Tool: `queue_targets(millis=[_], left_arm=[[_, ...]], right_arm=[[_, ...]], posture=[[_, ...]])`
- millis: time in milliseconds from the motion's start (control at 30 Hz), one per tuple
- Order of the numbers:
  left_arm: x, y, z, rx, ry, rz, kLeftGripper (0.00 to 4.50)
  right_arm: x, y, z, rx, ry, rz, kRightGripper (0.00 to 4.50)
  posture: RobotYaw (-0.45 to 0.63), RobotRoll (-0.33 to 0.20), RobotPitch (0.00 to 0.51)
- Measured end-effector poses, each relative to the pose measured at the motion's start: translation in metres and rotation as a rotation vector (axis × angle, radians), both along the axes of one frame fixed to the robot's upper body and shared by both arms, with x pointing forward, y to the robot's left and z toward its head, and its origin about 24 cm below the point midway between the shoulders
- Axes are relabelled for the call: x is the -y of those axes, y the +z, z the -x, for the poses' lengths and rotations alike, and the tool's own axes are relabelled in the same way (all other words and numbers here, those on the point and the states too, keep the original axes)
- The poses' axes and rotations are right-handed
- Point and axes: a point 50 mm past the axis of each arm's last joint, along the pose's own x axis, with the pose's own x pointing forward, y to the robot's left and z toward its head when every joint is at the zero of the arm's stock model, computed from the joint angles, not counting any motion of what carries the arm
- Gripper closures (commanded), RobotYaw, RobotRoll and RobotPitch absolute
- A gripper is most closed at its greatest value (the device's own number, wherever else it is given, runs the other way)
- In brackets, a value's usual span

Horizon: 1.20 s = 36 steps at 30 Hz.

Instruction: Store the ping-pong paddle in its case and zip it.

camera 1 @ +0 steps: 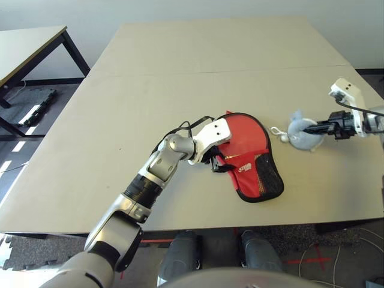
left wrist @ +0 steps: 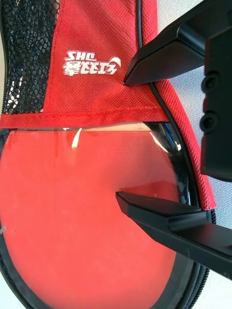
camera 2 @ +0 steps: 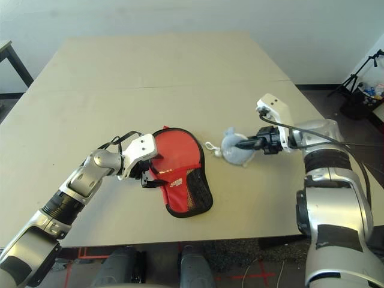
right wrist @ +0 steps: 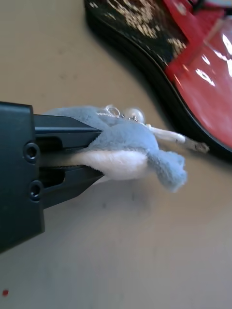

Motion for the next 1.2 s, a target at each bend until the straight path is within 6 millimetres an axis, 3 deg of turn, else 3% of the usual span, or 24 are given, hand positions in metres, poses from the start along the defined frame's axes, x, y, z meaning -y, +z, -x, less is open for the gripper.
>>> queue_targets(millis=[300,600,800,1033,1067,1200], left_arm=[[0.001,-0.001,0.000,0.001,0.001,-0.003,0.00],[0.000,-0.002,-0.001,0.001,0.003,-0.004,0.00],[0.000,-0.001,-0.001,0.008,0.003,-0.005,0.00],[-0.005,0.013,0.004,0.040,-0.004,-0.022,0.00],[-0.007,0.015,0.005,0.033,-0.002,-0.020,0.00],[-0.018,0.036,0.015,-0.030,0.053,0.099,0.00]], right_arm=[[-0.022,0.002,0.039,-0.132,0.254,-0.010,4.38],[-0.035,-0.013,0.054,-0.221,0.364,-0.007,4.39],[-0.032,-0.012,0.050,-0.191,0.357,-0.011,2.37],[-0.016,0.015,0.044,-0.084,0.278,-0.098,0.23],[-0.014,0.018,0.043,-0.070,0.264,-0.117,0.03],[-0.010,0.029,0.032,0.013,0.166,-0.301,0.03]], posture=[[-0.04,0.000,0.058],[-0.04,0.000,0.050],[-0.03,0.000,0.045],[-0.02,0.000,0.043],[-0.02,0.000,0.043],[0.00,0.000,0.042]])
